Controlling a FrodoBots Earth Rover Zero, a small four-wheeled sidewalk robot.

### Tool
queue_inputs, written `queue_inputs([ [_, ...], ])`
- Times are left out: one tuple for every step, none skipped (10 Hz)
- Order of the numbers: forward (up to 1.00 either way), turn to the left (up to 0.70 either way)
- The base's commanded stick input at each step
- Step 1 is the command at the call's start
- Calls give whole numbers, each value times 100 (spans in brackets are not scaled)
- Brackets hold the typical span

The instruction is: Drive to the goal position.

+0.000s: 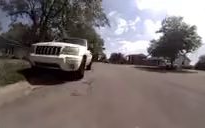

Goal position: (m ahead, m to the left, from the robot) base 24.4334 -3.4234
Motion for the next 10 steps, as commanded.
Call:
queue_inputs([
  [100,0],
  [100,0],
  [100,0],
  [100,0],
  [100,0],
  [100,0],
  [100,0],
  [100,0],
  [100,0],
  [100,0],
])
